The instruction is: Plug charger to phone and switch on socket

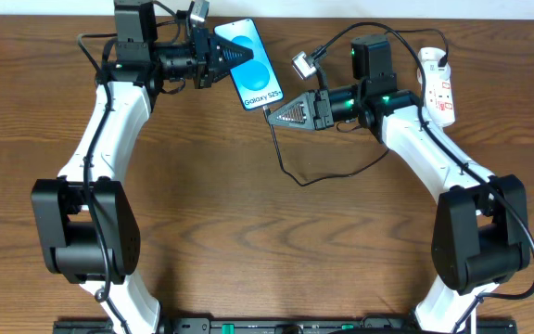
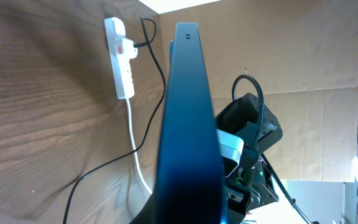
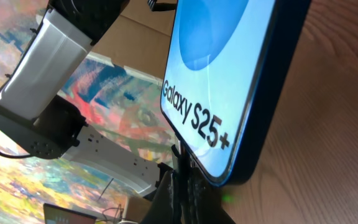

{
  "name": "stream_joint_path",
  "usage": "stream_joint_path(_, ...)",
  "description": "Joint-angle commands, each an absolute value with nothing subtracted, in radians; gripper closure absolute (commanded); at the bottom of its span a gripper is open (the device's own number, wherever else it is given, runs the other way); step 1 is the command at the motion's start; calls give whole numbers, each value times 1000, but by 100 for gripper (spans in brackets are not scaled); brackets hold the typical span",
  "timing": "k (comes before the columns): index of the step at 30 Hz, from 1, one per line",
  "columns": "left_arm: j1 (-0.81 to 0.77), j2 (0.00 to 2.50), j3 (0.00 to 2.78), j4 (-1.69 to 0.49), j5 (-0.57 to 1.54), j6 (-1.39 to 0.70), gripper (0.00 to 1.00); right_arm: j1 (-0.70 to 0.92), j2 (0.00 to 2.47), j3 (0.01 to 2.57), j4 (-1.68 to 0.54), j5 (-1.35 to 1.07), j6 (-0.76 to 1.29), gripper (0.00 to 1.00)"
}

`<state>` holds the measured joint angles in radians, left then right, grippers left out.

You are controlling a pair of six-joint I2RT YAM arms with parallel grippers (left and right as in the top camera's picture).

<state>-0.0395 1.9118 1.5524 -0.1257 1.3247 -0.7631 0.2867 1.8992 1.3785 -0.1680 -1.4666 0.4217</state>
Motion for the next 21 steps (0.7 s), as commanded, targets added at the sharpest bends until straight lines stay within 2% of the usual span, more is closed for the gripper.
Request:
stream_joint_path(1, -39, 1910, 1555, -117, 1343, -769, 93, 293, 1900, 1377, -173, -1488, 432, 99)
stream_joint_path(21, -40, 1910, 1555, -117, 1354, -769, 93, 289, 1900, 1370, -176, -1487, 418, 99)
